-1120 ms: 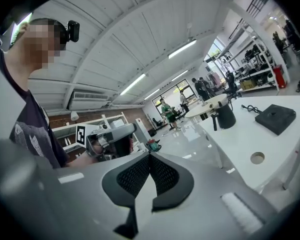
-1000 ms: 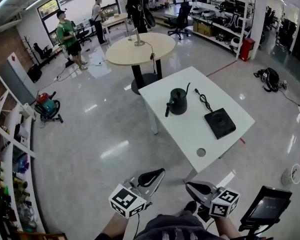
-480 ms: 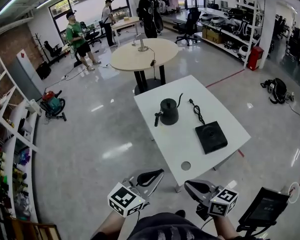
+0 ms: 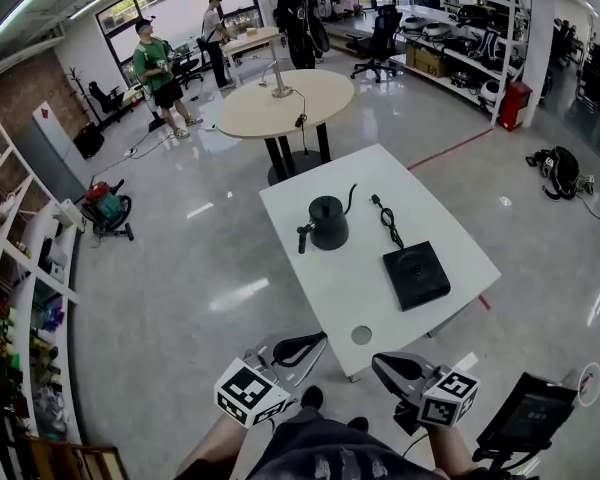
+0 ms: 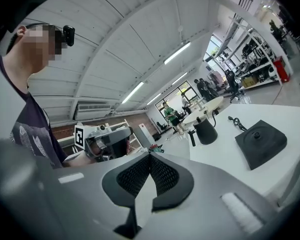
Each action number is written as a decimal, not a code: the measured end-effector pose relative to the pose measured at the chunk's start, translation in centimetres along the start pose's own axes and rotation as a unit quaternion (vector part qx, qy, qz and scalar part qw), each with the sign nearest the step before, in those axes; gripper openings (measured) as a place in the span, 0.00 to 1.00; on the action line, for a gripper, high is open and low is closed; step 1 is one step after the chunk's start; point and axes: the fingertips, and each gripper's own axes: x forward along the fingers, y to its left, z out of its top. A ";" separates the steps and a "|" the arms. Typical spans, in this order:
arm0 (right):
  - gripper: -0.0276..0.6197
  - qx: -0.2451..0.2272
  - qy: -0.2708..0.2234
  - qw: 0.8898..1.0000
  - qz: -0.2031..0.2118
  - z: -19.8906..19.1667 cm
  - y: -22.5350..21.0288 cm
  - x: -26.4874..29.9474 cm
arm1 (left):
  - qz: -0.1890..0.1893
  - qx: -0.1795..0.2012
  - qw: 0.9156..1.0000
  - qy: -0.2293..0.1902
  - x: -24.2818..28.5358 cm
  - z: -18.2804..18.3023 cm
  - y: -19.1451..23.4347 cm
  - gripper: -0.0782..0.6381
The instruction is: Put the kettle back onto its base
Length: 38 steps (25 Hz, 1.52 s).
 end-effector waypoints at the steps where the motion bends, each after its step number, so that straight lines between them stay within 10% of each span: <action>1: 0.05 -0.003 0.001 1.000 -0.003 0.0 -0.3 0.0 | -0.003 -0.001 1.000 -0.003 0.3 -0.1 0.1 0.11; 28: 0.05 -0.002 0.032 0.987 -0.156 7.1 -8.1 13.5 | -0.082 -0.039 0.996 -0.026 9.5 -1.2 21.8 0.11; 38: 0.05 0.019 -0.010 0.993 -0.116 7.2 -7.4 10.8 | 0.052 -0.052 0.997 -0.027 8.8 -0.7 23.6 0.11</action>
